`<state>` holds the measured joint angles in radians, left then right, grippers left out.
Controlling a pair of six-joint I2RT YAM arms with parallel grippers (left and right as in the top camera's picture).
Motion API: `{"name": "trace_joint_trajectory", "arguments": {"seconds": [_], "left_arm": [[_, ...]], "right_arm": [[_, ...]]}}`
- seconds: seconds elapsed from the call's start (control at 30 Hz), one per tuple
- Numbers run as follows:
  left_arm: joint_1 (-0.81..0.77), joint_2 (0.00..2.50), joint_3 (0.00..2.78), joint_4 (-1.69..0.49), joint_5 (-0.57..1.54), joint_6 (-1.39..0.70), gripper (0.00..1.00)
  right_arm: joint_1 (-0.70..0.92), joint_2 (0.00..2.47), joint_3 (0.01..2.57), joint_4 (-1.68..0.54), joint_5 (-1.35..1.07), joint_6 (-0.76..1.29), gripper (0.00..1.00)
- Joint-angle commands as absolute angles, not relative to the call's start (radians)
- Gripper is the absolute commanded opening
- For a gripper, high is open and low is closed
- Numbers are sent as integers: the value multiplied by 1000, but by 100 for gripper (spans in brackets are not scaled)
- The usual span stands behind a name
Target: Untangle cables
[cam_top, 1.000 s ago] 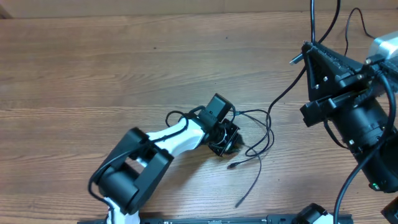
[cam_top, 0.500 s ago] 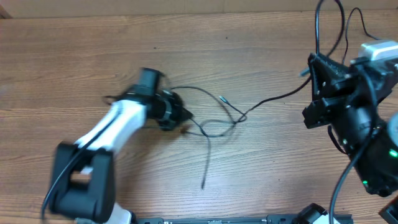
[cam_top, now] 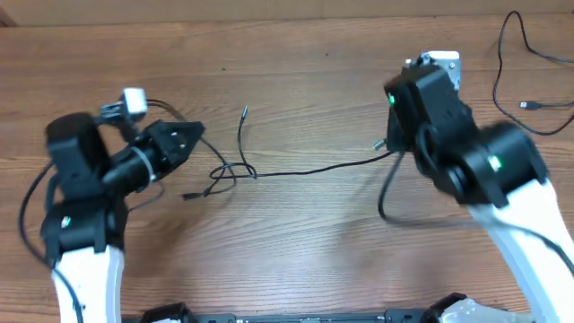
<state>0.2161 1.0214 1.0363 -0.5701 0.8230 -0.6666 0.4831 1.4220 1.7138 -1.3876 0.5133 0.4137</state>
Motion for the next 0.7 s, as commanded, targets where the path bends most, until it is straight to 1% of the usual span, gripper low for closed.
{"name": "trace_joint_trajectory", "arguments": {"seconds": [0.0,0.1,0.17,0.37,0.4,0.5,0.67], "left_arm": [[290,949,1044,-573,789,-605,4],[360,914,1044,-595,739,-617,4],[394,910,1044,-639,686,-673,4],[509,921,1044,-921,316,-1029,4],[550,921,1044,-942,268,-1032,4],[603,921,1044,-958,170,-1025,4],[635,927,1044,-995,50,-1024,4]], "right_arm": [[365,1486,1722,-1419,540,555,4],[247,1555,1722,-1431,495,580,4],[186,1586,1722,-1428,444,580,4],[64,1643,1721,-1439,424,580,4],[28,1647,1721,-1440,422,584,4],[-38,1647,1722,-1444,419,633,4],[-99,1647,1722,-1438,337,632,4]]}}
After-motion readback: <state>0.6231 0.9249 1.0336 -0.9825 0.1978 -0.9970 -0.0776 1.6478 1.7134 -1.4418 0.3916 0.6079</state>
